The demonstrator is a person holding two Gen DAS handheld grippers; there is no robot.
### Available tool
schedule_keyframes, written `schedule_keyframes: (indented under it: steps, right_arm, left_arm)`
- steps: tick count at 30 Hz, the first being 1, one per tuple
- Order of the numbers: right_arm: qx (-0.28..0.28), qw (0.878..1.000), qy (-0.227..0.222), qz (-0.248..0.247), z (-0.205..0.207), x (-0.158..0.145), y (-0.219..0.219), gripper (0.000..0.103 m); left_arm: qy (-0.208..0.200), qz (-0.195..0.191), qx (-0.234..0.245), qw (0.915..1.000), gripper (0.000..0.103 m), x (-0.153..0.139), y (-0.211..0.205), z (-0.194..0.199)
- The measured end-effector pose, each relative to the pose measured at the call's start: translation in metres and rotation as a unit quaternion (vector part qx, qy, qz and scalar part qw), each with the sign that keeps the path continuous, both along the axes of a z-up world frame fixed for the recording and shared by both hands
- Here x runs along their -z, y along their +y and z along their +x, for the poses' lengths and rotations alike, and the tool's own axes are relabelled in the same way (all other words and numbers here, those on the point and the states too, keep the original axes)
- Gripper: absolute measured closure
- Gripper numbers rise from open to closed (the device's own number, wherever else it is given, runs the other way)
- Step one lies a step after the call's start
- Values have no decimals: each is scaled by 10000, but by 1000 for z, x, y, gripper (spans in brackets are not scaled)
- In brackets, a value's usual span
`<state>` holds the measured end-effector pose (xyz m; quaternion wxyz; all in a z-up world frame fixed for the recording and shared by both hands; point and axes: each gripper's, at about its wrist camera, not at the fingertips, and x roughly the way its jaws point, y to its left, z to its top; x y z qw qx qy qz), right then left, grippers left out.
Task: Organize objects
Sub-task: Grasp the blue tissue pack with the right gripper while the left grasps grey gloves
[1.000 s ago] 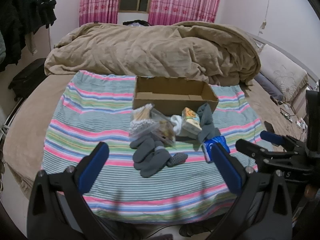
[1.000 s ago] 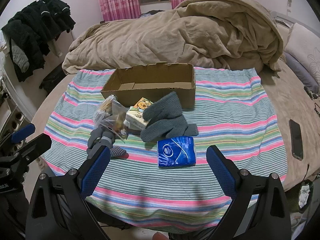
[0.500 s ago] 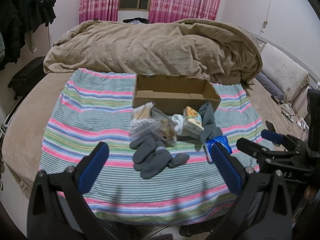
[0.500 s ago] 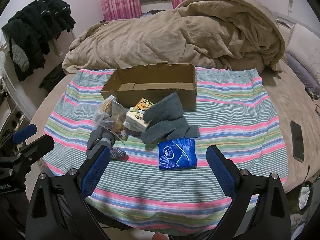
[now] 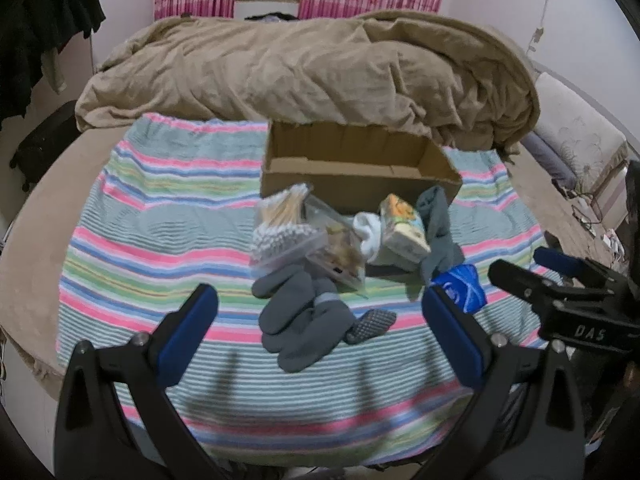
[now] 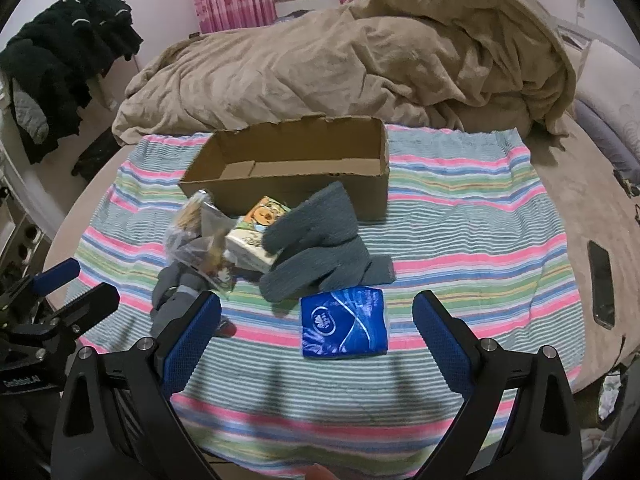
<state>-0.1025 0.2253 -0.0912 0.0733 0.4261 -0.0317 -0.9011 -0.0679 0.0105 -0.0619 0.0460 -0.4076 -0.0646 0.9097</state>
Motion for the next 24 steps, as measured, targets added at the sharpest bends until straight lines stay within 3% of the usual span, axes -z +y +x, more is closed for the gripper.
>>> schedule_keyframes:
  steps: [14, 16, 17, 18, 21, 24]
  right_arm:
    - [106, 9970, -757, 89, -36, 74, 12, 5]
    - [60, 9967, -799, 114, -38, 79, 10, 5]
    - [27, 9966, -804, 166, -38, 83, 8, 5]
    - [16, 9965, -812, 218, -39, 86, 6, 6]
    - [-28, 9951, -955, 247, -42, 98, 5, 22]
    - [-73, 9958, -897, 150, -38, 96, 6, 28]
  left_arm:
    - [-767, -121, 147, 9969, 8, 70, 11, -43]
    - [-849, -125, 203, 9961, 14, 79, 13, -46]
    - [-905, -121, 219, 9956, 21, 84, 13, -48]
    - [-931, -86, 258, 9953, 34, 88, 13, -49]
    - [-928, -33, 377, 9950, 46, 94, 14, -47]
    - [-850, -10, 535, 9949, 63, 92, 18, -42]
